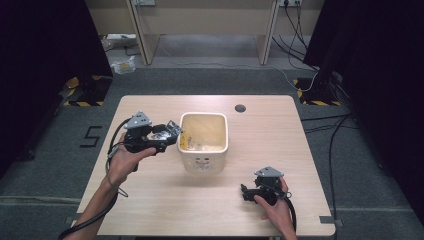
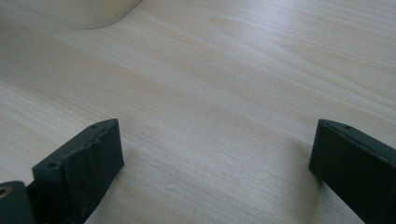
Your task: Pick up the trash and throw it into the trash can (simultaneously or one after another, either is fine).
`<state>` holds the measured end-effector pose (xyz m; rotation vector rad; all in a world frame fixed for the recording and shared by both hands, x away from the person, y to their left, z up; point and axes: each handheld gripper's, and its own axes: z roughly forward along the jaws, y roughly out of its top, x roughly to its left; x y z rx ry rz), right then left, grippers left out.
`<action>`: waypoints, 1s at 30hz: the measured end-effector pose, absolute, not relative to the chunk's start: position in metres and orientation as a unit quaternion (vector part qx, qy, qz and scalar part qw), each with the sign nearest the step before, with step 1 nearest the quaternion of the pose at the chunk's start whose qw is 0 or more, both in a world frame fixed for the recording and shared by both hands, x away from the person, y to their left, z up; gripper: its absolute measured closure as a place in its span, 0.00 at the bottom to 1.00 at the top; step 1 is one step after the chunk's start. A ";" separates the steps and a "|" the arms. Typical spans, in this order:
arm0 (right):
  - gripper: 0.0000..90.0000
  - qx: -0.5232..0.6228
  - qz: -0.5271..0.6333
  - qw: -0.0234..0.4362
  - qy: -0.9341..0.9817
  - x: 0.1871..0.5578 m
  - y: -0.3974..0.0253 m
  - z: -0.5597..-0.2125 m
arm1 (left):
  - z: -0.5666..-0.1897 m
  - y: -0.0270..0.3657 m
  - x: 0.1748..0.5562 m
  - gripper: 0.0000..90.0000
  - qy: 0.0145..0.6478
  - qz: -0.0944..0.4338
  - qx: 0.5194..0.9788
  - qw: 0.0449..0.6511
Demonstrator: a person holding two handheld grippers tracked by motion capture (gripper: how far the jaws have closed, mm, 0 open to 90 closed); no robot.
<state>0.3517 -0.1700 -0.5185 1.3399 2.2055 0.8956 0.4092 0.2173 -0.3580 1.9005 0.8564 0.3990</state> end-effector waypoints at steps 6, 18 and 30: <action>0.03 0.480 0.321 0.203 0.790 0.352 -0.170 -0.518 | -0.359 0.199 0.418 0.37 0.343 0.153 0.789 0.485; 0.03 0.480 0.321 0.204 0.790 0.352 -0.170 -0.518 | -0.365 0.168 0.432 0.37 0.332 0.134 0.804 0.475; 0.03 0.481 0.322 0.203 0.790 0.352 -0.170 -0.518 | -0.376 0.154 0.446 0.37 0.333 0.126 0.815 0.457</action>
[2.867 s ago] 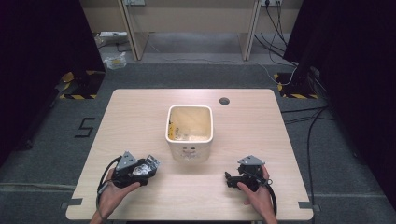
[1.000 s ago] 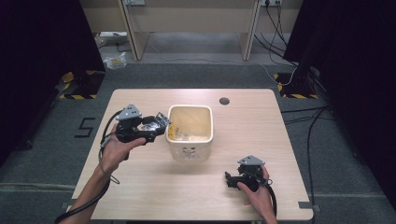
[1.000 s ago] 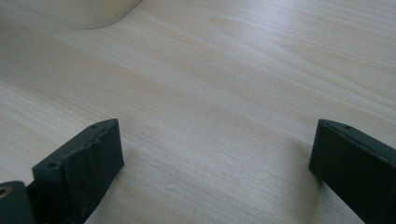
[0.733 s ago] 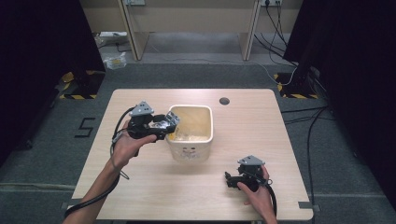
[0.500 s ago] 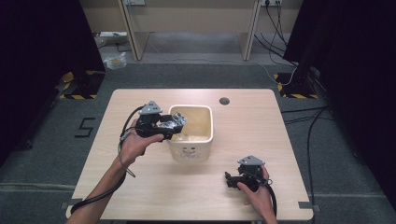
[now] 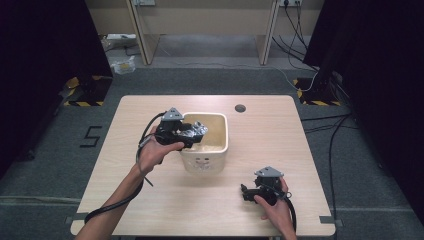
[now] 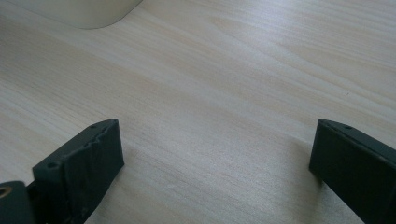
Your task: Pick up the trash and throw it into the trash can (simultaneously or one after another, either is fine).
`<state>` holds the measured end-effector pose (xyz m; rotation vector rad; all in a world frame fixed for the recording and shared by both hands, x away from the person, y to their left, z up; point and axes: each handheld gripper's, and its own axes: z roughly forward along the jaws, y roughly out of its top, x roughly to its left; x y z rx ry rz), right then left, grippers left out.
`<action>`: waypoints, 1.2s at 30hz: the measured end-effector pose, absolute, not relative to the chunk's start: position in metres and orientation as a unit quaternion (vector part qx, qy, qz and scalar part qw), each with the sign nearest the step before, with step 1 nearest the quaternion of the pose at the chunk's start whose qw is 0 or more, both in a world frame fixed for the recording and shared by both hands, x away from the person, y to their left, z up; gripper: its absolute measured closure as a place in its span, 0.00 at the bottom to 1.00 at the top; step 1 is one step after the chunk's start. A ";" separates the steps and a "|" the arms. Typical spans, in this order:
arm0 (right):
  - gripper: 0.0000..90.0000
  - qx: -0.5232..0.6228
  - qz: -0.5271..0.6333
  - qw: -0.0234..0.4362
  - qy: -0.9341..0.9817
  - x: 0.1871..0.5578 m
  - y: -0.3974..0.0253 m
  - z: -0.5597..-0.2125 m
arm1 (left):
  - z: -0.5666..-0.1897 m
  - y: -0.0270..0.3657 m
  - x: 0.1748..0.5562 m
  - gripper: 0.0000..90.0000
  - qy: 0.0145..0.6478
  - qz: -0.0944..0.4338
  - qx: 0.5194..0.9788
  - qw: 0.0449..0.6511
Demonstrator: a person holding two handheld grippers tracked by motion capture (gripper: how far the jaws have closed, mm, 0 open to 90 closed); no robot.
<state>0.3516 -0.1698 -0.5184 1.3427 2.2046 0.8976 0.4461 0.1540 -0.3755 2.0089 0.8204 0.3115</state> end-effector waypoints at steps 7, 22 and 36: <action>0.03 0.480 0.321 0.204 0.790 0.352 -0.170 -0.518 | -0.377 0.150 0.448 0.37 0.325 0.128 0.821 0.451; 0.03 0.481 0.321 0.203 0.790 0.352 -0.170 -0.518 | -0.386 0.151 0.452 0.37 0.325 0.122 0.827 0.443; 0.03 0.480 0.321 0.203 0.790 0.352 -0.170 -0.518 | -0.390 0.149 0.456 0.33 0.327 0.115 0.826 0.445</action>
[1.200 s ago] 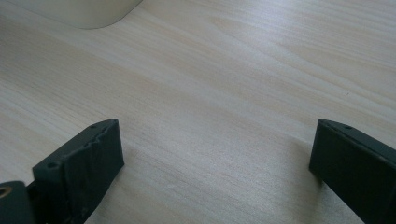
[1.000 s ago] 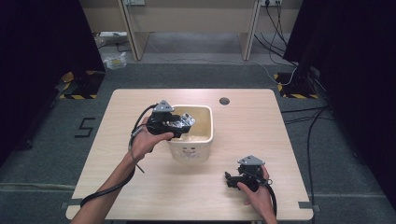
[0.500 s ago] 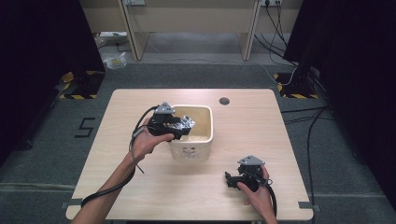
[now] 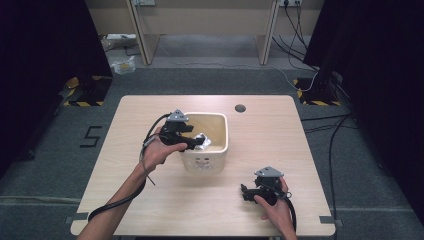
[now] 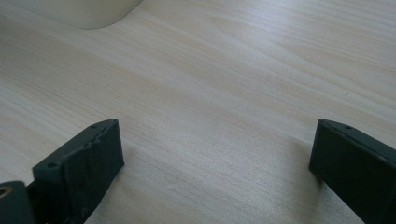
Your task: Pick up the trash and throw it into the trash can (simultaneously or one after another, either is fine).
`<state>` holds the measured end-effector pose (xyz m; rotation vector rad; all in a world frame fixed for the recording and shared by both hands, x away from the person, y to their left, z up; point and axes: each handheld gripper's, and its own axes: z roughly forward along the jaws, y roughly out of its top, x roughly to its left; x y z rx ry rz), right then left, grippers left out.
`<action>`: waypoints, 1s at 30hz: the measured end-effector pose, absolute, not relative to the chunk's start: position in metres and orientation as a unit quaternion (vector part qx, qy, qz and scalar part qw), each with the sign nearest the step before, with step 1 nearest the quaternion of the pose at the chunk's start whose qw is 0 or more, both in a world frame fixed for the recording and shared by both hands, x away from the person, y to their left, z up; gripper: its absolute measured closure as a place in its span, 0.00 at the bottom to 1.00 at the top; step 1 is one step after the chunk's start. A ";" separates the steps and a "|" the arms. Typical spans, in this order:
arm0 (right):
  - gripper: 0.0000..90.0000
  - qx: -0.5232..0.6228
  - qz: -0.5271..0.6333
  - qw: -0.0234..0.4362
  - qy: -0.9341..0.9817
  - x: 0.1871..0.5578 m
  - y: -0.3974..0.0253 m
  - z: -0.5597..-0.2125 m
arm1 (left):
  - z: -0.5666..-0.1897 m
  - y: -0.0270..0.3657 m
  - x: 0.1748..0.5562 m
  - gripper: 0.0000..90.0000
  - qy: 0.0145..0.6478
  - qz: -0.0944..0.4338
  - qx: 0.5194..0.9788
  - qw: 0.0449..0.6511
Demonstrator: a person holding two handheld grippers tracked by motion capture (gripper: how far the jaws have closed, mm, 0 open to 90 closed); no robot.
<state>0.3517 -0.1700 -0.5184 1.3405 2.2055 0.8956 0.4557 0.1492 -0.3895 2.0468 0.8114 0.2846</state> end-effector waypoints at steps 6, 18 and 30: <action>0.03 0.481 0.321 0.203 0.790 0.352 -0.170 -0.518 | -0.385 0.153 0.453 0.30 0.326 0.118 0.822 0.451; 0.03 0.480 0.321 0.204 0.791 0.352 -0.170 -0.518 | -0.377 0.167 0.445 0.27 0.330 0.126 0.815 0.460; 0.03 0.480 0.321 0.204 0.791 0.352 -0.170 -0.518 | -0.369 0.187 0.434 0.18 0.339 0.129 0.803 0.472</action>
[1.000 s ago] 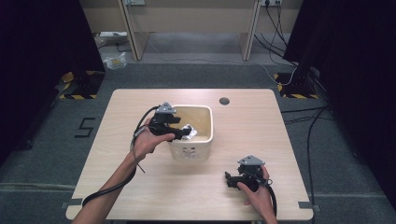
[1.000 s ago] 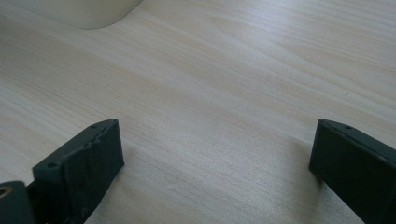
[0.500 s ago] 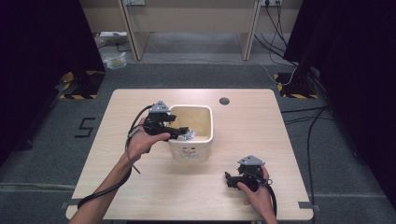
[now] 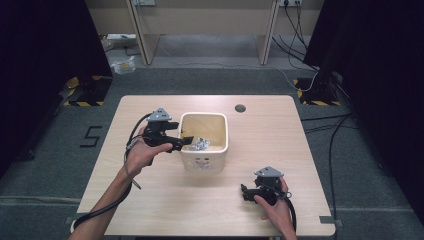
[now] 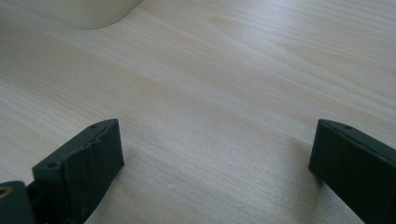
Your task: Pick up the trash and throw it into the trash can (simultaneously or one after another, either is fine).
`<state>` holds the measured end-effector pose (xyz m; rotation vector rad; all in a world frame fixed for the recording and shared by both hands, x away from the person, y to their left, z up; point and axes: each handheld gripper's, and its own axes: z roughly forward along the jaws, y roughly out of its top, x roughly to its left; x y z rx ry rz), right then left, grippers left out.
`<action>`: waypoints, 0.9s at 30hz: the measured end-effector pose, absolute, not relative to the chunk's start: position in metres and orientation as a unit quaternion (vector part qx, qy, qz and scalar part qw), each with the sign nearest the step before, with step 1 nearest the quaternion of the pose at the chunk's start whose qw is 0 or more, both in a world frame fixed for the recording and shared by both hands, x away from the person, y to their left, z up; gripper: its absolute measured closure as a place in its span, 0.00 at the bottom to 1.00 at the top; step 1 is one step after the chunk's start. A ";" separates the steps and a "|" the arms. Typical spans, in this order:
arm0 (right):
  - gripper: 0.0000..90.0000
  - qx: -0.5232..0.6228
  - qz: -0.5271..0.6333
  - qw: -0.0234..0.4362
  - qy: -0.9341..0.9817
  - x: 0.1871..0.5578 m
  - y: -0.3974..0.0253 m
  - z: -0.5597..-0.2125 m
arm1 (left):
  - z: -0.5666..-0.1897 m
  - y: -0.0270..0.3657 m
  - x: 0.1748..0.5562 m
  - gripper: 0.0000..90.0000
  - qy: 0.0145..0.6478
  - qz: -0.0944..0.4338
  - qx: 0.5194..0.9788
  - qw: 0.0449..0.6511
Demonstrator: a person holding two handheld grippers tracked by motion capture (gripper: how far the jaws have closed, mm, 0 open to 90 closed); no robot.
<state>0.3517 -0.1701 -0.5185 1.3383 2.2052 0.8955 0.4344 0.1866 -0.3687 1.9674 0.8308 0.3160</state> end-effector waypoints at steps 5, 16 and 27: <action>0.03 0.480 0.321 0.204 0.791 0.352 -0.170 -0.518 | -0.366 0.196 0.428 0.18 0.341 0.133 0.800 0.475; 0.03 0.480 0.321 0.204 0.791 0.352 -0.170 -0.518 | -0.370 0.220 0.417 0.18 0.354 0.141 0.792 0.478; 0.03 0.481 0.321 0.203 0.790 0.352 -0.170 -0.518 | -0.375 0.243 0.406 0.18 0.368 0.153 0.777 0.486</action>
